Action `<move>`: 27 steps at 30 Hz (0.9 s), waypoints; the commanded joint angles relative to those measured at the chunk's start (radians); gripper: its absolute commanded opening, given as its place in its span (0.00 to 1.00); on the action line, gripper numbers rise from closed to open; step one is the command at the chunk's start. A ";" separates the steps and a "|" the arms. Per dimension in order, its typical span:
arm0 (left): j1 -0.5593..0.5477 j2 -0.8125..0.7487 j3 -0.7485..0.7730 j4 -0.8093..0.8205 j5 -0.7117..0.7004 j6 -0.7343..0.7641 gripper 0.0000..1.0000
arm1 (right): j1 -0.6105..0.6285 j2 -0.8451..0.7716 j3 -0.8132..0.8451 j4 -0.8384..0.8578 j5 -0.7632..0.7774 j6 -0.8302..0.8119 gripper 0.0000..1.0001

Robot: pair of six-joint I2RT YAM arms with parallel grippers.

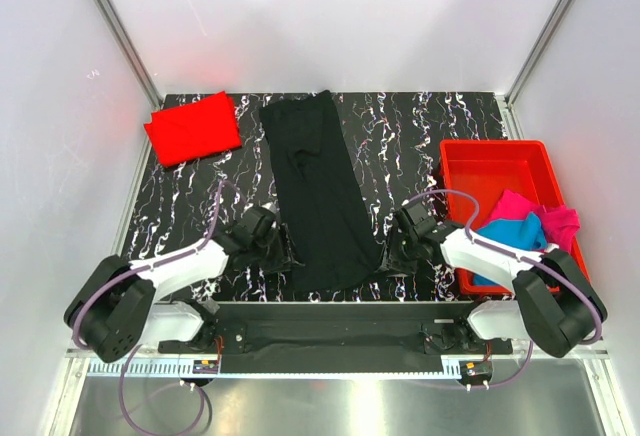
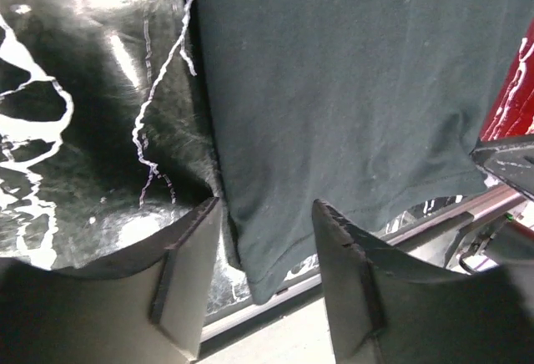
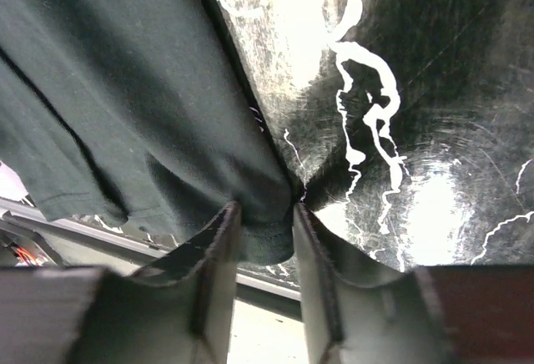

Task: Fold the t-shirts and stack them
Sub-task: Fold the tshirt

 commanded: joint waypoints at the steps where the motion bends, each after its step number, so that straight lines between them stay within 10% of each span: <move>1: -0.029 0.050 0.009 -0.053 -0.095 0.010 0.50 | 0.008 -0.024 -0.033 0.006 0.009 0.019 0.37; 9: -0.096 0.048 0.045 -0.155 -0.199 -0.007 0.27 | 0.008 -0.065 -0.053 0.023 -0.004 0.031 0.00; 16: -0.098 -0.107 0.008 -0.204 -0.227 -0.056 0.51 | 0.010 -0.073 -0.057 0.030 -0.007 0.032 0.02; 27: -0.109 -0.142 -0.120 -0.035 -0.072 -0.158 0.51 | 0.010 -0.128 -0.056 0.003 0.006 0.037 0.03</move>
